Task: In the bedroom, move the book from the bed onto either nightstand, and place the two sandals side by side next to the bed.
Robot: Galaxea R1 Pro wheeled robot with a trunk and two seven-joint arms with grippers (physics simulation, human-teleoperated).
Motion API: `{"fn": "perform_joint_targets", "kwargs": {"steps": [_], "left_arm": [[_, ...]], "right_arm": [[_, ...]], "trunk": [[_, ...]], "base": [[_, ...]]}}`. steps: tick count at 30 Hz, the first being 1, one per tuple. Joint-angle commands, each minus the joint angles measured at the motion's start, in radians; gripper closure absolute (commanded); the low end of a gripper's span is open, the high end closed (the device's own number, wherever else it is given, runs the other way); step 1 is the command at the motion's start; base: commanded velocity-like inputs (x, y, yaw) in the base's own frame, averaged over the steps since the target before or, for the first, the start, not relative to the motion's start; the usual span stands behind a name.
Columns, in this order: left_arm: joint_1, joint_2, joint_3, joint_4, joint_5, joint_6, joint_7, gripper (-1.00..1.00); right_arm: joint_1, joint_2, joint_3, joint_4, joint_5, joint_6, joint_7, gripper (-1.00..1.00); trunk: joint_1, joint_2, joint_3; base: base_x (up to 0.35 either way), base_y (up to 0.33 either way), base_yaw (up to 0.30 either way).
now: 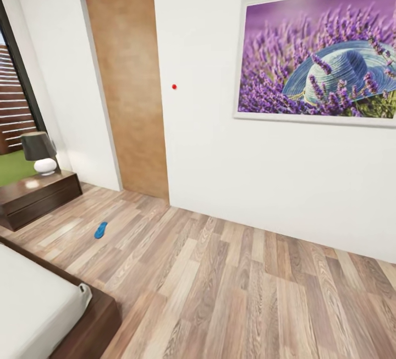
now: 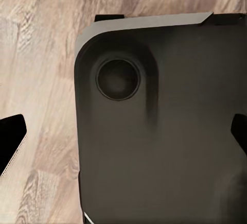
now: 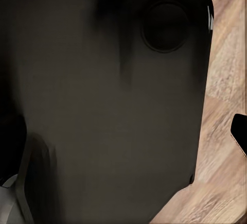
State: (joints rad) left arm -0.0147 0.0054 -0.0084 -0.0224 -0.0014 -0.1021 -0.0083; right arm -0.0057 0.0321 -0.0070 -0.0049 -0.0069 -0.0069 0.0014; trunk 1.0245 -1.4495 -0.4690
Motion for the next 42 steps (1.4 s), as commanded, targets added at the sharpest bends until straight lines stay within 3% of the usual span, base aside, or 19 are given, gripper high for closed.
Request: {"fn": "perform_joint_targets", "kwargs": {"steps": [1, 10, 21, 42], "left_arm": [[-0.001, 0.0, -0.001, 0.001, 0.0, -0.004, -0.001, -1.0], [-0.001, 0.0, -0.001, 0.001, 0.0, -0.004, -0.001, -1.0], [0.0, -0.001, -0.001, 0.001, 0.0, -0.004, -0.001, -1.0], [-0.001, -0.001, -0.001, 0.001, 0.0, -0.004, -0.001, -1.0]], "right_arm": [[0.0, 0.0, -0.001, 0.0, -0.001, -0.001, 0.0, -1.0], [0.0, 0.0, -0.001, -0.002, -0.001, -0.001, 0.0, -1.0], [0.0, 0.0, -0.001, -0.003, -0.001, -0.001, 0.0, -1.0], [0.0, 0.0, -0.001, 0.0, -0.001, -0.001, 0.0, -1.0]], "trunk": [[0.001, 0.0, -0.001], [0.001, 0.0, -0.001], [0.001, 0.0, -0.001], [0.001, 0.0, -0.001]], "base": [[0.332, 0.0, 0.0], [0.256, 0.0, -0.005], [0.063, 0.0, -0.083], [0.003, 0.0, -0.24]]}}
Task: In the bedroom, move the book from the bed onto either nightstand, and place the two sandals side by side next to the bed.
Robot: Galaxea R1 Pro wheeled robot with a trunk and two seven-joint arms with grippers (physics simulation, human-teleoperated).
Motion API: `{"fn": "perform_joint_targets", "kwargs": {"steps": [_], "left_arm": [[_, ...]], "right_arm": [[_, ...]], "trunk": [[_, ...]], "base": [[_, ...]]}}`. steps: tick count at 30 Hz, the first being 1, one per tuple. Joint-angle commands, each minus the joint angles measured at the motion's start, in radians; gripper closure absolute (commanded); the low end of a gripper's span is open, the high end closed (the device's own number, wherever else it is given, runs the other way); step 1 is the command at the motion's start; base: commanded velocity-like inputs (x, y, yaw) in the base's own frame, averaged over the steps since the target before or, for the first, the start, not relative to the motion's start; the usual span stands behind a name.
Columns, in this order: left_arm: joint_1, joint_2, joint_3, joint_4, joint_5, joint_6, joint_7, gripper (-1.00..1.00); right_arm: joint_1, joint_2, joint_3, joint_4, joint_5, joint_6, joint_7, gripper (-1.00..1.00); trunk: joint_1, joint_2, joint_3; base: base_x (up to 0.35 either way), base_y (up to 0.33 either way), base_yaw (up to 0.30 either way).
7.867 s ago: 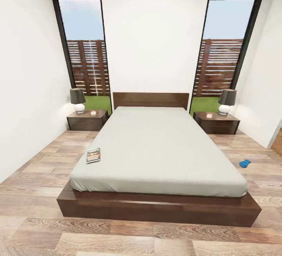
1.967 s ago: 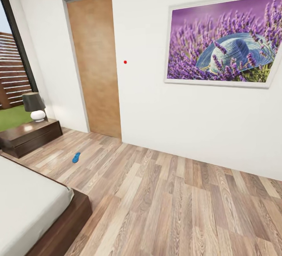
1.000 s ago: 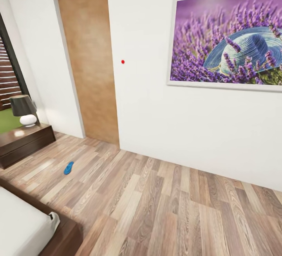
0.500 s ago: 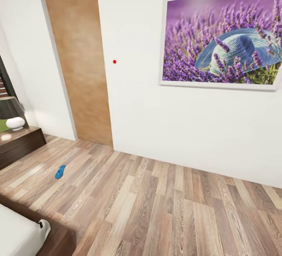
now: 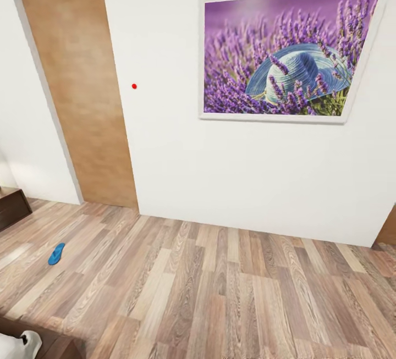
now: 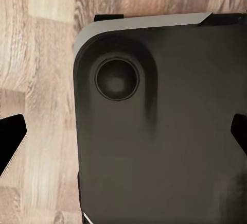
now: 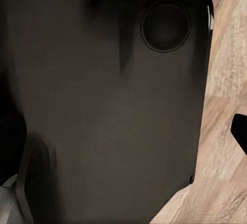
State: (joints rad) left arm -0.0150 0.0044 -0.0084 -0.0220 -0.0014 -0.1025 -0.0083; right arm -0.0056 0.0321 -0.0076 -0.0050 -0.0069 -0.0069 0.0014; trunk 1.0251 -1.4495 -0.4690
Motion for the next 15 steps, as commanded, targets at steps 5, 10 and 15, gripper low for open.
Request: {"fn": "perform_joint_targets", "kwargs": {"steps": [5, 10, 15], "left_arm": [[0.0, 0.0, -0.001, 0.001, 0.0, -0.003, -0.001, -1.0], [0.0, 0.0, -0.001, 0.001, 0.0, -0.003, -0.001, -1.0], [0.0, 0.0, -0.001, 0.001, 0.0, -0.003, -0.001, -1.0]], "right_arm": [[-0.001, 0.0, -0.001, 0.001, -0.001, -0.001, 0.0, -1.0], [-0.001, 0.0, -0.002, 0.002, -0.001, -0.001, 0.0, -1.0], [-0.001, 0.0, -0.001, 0.003, -0.001, -0.001, 0.0, -1.0]], "trunk": [[0.0, -0.001, -0.001], [0.0, -0.001, -0.001], [0.0, -0.001, -0.001]], "base": [[0.0, 0.0, -0.292], [0.0, 0.0, -0.293], [0.0, 0.0, -0.294]]}}
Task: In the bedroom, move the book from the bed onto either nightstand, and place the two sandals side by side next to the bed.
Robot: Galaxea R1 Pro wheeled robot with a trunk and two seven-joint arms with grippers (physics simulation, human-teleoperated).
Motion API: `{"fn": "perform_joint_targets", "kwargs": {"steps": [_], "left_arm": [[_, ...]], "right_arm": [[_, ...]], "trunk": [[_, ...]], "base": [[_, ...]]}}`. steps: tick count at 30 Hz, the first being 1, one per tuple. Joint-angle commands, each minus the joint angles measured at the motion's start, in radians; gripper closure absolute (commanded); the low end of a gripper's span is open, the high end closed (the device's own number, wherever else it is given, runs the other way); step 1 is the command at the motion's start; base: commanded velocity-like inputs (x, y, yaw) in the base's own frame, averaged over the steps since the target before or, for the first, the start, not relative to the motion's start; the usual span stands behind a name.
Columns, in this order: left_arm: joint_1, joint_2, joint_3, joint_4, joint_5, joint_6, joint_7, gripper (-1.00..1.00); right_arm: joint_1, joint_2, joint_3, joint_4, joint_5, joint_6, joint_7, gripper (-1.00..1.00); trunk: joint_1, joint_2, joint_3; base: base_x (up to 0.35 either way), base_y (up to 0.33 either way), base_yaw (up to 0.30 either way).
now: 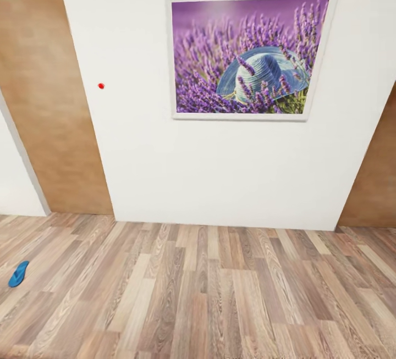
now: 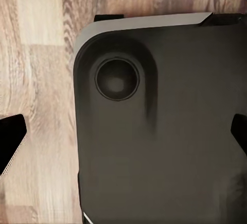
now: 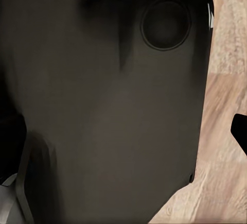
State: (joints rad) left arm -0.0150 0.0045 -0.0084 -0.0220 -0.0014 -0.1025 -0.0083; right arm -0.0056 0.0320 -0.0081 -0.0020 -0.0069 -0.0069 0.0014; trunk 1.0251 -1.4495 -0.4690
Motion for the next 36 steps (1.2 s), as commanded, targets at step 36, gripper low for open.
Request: {"fn": "perform_joint_targets", "kwargs": {"steps": [36], "left_arm": [[0.0, 0.002, -0.001, 0.001, 0.0, -0.003, -0.001, -1.0]], "right_arm": [[-0.001, 0.0, -0.001, 0.0, -0.001, -0.001, 0.0, -1.0]], "trunk": [[0.0, -0.001, -0.001]], "base": [[0.0, 0.0, -0.294]]}}
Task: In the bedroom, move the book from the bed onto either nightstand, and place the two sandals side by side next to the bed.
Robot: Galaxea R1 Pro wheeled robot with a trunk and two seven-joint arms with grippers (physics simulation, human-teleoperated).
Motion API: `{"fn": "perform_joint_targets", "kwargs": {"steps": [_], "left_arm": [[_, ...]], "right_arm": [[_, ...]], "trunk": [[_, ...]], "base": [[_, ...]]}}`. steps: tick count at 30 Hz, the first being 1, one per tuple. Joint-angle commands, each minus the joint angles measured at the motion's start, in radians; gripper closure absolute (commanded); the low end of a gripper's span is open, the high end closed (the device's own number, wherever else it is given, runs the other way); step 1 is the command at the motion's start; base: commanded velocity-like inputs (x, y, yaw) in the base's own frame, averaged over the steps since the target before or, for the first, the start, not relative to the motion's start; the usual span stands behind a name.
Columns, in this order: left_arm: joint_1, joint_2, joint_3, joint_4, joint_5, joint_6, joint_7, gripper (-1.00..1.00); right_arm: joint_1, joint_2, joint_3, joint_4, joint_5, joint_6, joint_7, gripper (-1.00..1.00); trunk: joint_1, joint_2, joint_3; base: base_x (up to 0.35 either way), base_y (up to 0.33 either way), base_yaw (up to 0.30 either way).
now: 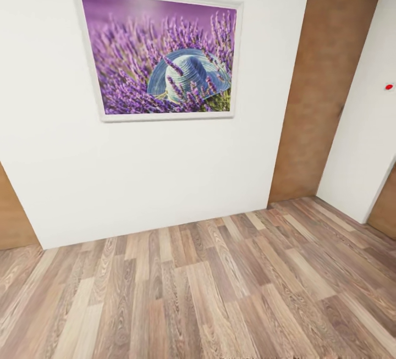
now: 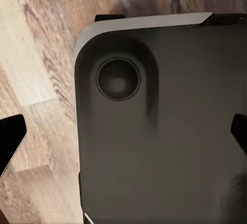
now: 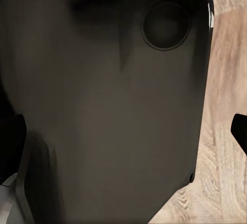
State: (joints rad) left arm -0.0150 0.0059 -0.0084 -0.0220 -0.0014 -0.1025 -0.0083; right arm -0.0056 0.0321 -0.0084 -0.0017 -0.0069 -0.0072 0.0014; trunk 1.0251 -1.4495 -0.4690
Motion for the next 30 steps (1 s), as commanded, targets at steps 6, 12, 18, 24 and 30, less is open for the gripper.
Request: {"fn": "perform_joint_targets", "kwargs": {"steps": [6, 12, 18, 24, 30], "left_arm": [[0.0, 0.0, -0.001, 0.001, 0.0, -0.003, -0.001, -1.0], [0.0, 0.0, -0.002, 0.001, 0.0, -0.003, -0.001, -1.0], [0.0, 0.0, -0.002, 0.001, 0.0, -0.003, -0.001, -1.0], [0.0, 0.0, -0.002, 0.001, 0.0, -0.003, -0.001, -1.0], [0.0, 0.0, -0.002, 0.001, 0.0, -0.003, -0.001, -1.0]], "right_arm": [[-0.001, 0.0, 0.0, 0.0, -0.001, -0.002, 0.0, -1.0], [-0.001, 0.0, 0.0, 0.0, -0.001, -0.002, 0.0, -1.0], [-0.001, 0.0, 0.001, 0.0, -0.001, -0.002, 0.0, -1.0], [-0.001, 0.0, 0.001, 0.0, -0.001, -0.002, 0.0, -1.0], [-0.001, 0.0, 0.001, 0.0, -0.001, -0.002, 0.0, -1.0]], "trunk": [[0.0, -0.001, -0.001], [0.0, -0.001, -0.001], [0.0, -0.001, -0.001], [0.0, -0.001, -0.001], [0.0, -0.001, -0.001]], "base": [[0.033, 0.008, -0.294], [0.166, 0.06, -0.294], [0.232, 0.083, -0.294], [0.257, 0.099, -0.273], [0.263, 0.123, -0.151]]}}
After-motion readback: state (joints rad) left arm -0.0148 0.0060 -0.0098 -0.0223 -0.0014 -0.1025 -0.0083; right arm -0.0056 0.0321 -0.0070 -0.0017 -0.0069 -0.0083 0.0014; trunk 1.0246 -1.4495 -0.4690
